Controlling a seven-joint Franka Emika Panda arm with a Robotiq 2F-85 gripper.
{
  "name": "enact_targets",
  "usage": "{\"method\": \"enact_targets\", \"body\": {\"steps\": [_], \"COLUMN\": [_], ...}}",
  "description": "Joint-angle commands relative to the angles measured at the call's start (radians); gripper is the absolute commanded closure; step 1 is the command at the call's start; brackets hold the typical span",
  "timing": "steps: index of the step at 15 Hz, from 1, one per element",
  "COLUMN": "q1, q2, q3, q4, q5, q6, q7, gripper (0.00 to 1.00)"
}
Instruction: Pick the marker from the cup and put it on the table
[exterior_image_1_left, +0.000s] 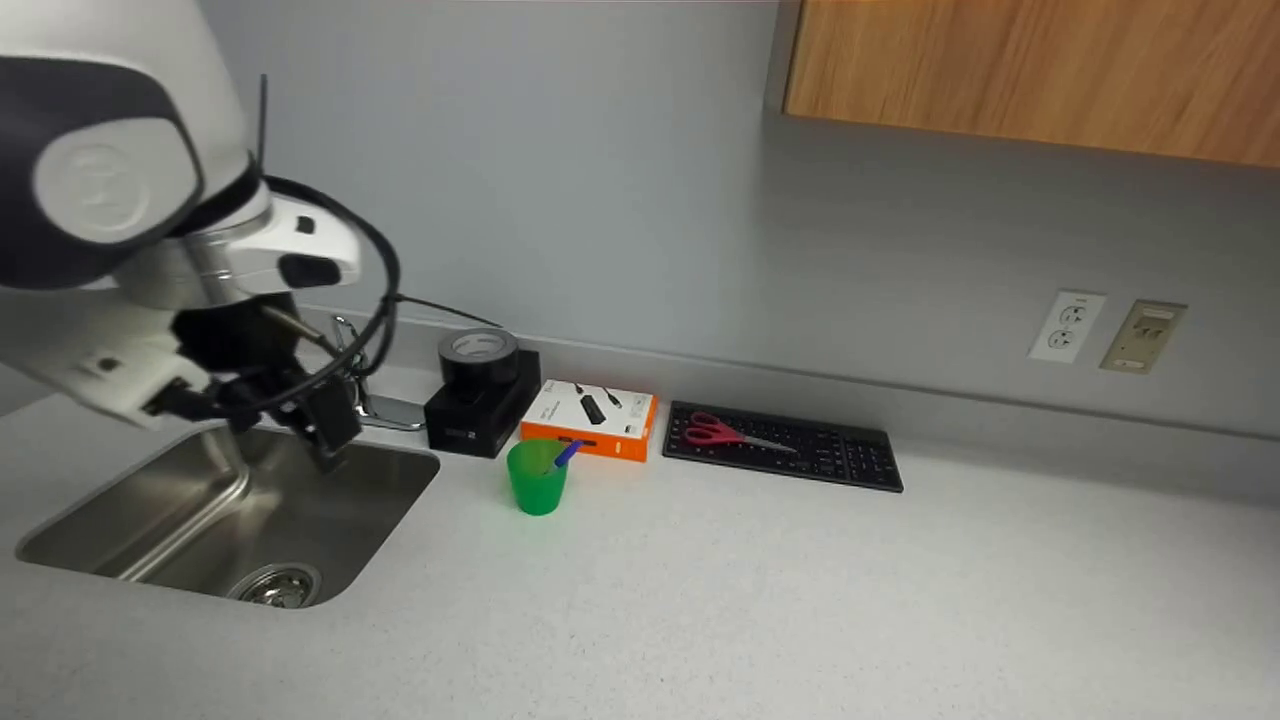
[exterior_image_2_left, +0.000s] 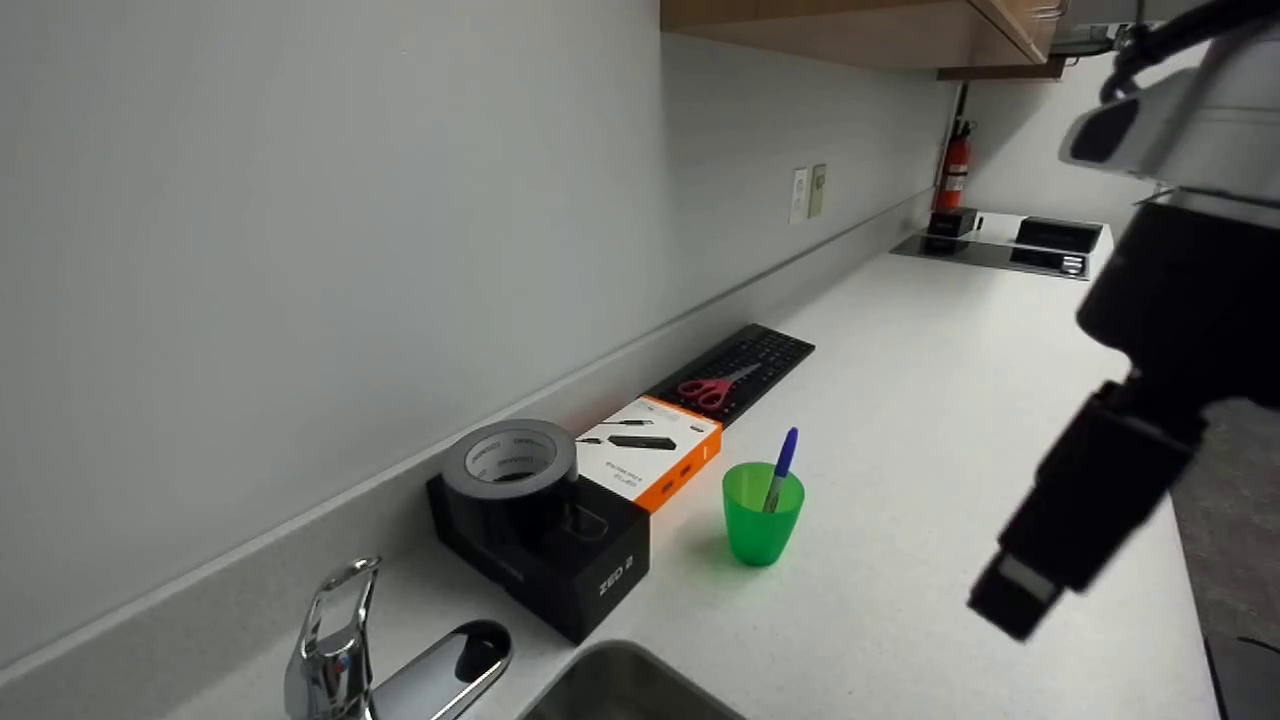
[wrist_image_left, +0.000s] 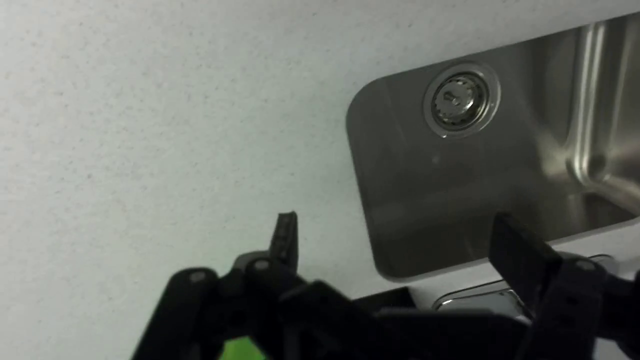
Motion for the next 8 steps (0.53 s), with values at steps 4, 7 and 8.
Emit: {"method": "enact_targets", "body": {"steps": [4,7,8], "q1": [-0.097,-0.09,-0.09], "q2": [0.206,0.184,0.194], "q3": [-0.12,-0.126,-0.126], "q4": [0.162,0.141,0.15], "q5": [-0.064,-0.054,-0.054], "q6": [0.023,0.009,0.009], "q7": [-0.113,-0.109,-0.109], "gripper": [0.0,0.0,0.0]}}
